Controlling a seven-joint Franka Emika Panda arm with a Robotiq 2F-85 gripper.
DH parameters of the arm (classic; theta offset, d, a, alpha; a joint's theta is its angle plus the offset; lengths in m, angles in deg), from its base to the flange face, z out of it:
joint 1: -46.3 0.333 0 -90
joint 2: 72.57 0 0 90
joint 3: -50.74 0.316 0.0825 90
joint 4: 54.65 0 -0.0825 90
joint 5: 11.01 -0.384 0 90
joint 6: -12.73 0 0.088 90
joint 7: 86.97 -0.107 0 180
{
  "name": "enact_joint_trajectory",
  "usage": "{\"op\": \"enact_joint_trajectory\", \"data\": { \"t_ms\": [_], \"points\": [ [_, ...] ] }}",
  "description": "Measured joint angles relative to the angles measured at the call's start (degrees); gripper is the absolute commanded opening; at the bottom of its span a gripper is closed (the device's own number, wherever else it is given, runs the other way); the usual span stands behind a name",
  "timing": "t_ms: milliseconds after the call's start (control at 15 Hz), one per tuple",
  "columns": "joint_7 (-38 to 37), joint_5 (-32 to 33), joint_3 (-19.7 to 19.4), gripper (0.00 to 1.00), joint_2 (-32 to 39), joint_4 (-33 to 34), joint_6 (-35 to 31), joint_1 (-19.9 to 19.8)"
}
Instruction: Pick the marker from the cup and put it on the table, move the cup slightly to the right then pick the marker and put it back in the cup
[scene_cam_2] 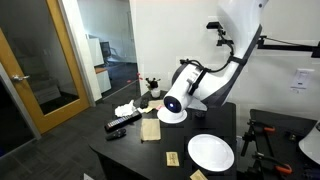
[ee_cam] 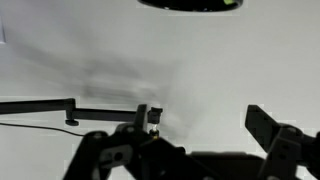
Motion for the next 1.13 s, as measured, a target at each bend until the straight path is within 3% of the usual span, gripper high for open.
{"op": "enact_joint_trajectory", "data": {
  "t_ms": [733, 1133],
  "points": [
    [12.09, 0.11, 0.00, 1.00, -13.24, -0.96, 0.56, -0.04],
    [15.31, 0.17, 0.04, 1.00, -17.16, -0.96, 0.38, -0.04]
  ]
}}
